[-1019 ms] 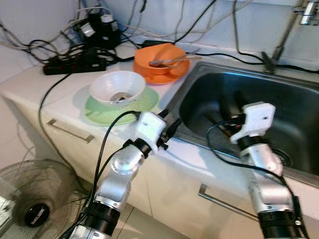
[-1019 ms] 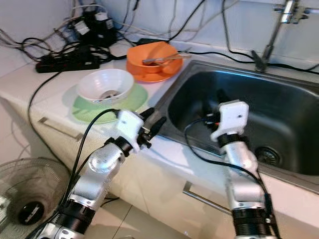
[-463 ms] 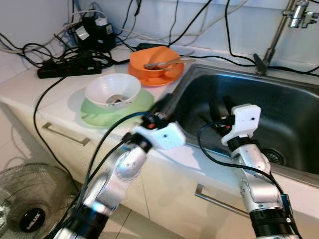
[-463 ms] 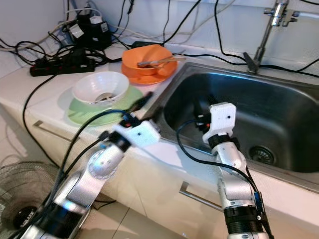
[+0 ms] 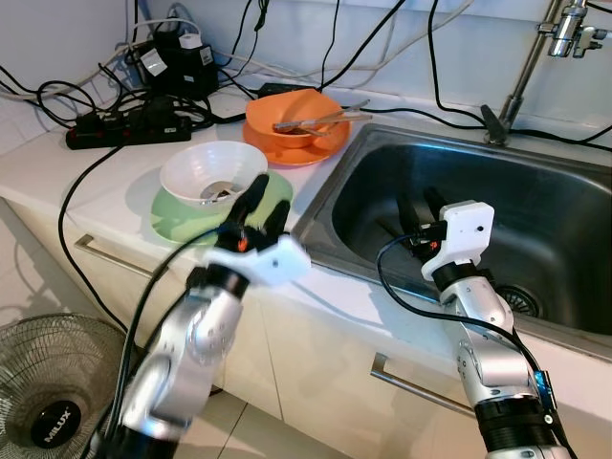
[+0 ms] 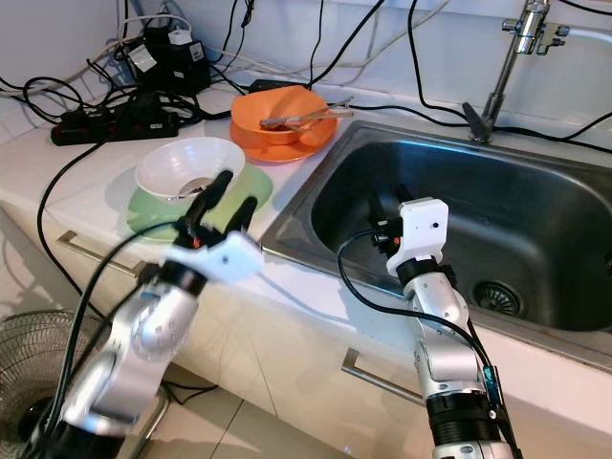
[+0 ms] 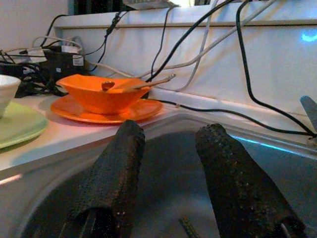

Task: Kitchen organization

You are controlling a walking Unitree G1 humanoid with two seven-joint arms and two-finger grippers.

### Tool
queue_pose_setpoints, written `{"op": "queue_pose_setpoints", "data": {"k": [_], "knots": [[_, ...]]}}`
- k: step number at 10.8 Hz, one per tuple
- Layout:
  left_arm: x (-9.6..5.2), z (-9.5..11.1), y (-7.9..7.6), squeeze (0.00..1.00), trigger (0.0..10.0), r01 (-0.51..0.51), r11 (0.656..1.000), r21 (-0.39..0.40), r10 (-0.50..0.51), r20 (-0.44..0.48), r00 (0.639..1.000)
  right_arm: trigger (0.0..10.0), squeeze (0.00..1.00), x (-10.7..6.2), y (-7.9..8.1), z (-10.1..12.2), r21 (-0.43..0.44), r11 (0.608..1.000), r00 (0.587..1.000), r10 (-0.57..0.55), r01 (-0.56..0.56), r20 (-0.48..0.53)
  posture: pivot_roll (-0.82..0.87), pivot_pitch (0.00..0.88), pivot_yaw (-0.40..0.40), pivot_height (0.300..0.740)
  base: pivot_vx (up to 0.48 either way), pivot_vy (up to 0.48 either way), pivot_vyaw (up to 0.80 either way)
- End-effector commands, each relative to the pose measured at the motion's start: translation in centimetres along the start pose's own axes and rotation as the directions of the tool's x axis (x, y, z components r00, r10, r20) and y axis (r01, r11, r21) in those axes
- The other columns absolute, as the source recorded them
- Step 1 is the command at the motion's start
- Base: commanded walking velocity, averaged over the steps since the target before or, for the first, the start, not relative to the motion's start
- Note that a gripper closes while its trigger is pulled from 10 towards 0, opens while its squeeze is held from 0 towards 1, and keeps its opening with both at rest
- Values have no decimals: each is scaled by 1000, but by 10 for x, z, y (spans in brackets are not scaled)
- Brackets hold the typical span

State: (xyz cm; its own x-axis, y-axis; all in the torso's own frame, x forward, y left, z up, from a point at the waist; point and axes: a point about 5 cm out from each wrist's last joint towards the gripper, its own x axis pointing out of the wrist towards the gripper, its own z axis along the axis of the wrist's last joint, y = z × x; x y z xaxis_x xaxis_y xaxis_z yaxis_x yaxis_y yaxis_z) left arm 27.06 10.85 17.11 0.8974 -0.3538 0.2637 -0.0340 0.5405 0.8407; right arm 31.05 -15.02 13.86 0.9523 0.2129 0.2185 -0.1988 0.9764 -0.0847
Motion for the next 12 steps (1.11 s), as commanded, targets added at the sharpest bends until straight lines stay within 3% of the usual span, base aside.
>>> {"op": "queue_pose_setpoints", "data": {"k": [1,6,12], "knots": [[-1,2,7,0,10000,-34,999,26,34,-6,999,10000,0,-4,6,-15,29,1000,998,6,-5,-64,97,0,74,740,0,0,0],[3,-8,20,0,10000,-72,995,73,77,-64,995,10000,0,-4,6,-16,29,1000,998,7,-5,-69,95,0,73,740,0,0,0],[8,-26,20,0,10000,-61,994,92,76,-162,984,10000,0,-3,5,-16,23,1000,997,8,-7,-73,91,0,68,740,0,0,0]]}}
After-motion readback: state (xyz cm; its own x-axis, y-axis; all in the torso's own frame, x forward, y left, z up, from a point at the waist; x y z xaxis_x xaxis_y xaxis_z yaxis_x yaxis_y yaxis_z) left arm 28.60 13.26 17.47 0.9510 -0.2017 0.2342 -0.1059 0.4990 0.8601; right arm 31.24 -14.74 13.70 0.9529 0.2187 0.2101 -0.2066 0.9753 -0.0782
